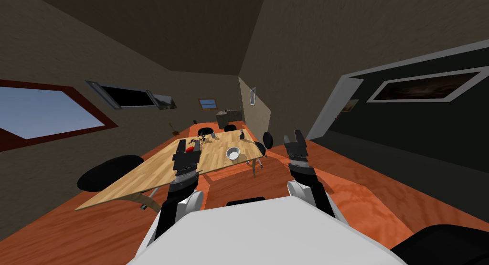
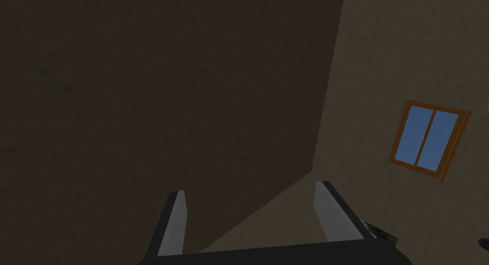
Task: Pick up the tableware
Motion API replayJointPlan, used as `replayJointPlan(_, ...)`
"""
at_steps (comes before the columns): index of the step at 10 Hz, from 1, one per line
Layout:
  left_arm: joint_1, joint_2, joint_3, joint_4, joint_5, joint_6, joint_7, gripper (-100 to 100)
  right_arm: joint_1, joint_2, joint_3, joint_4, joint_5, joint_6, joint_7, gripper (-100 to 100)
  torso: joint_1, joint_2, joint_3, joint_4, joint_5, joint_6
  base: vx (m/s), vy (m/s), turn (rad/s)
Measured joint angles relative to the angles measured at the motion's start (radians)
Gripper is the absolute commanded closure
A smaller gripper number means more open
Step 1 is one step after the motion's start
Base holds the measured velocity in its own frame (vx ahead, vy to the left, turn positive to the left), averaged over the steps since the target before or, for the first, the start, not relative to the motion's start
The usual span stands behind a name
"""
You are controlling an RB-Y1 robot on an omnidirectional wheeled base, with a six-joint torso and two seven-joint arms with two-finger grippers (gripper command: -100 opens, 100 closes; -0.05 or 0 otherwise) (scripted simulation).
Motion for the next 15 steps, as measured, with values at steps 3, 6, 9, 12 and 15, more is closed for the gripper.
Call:
replayJointPlan(3, -0.028, 0.048, 0.015, 0.026, -0.003, 0.066, 0.006, -100, 0.000, 0.000, 0.000, 0.000, 0.000, 0.000, 0.000, 0, 0.001, 0.001, 0.001, 0.000, 0.000, 0.000, -0.025, 0.007, -0.008)
replayJointPlan(6, -0.039, 0.082, 0.023, 0.055, -0.011, 0.148, 0.014, -100, 0.000, 0.000, 0.000, 0.000, 0.000, 0.000, 0.000, 0, 0.001, 0.002, 0.001, 0.000, 0.000, 0.000, -0.034, 0.008, -0.007)
replayJointPlan(9, -0.076, 0.095, 0.028, 0.100, -0.023, 0.226, 0.014, -100, 0.000, 0.000, 0.000, 0.000, 0.000, 0.000, 0.000, 0, 0.001, 0.001, 0.001, 0.000, 0.000, 0.000, -0.025, 0.006, -0.007)
replayJointPlan(12, -0.102, 0.108, 0.035, 0.137, -0.031, 0.306, 0.019, -100, 0.000, 0.000, 0.000, 0.000, 0.000, 0.000, 0.000, 0, 0.000, 0.001, 0.001, 0.000, 0.000, 0.000, -0.018, 0.002, -0.003)
replayJointPlan(15, -0.131, 0.121, 0.047, 0.173, -0.034, 0.380, 0.026, -100, 0.000, 0.000, 0.000, 0.000, 0.000, 0.000, 0.000, 0, 0.000, 0.001, 0.000, 0.000, 0.000, 0.000, -0.014, 0.002, -0.003)
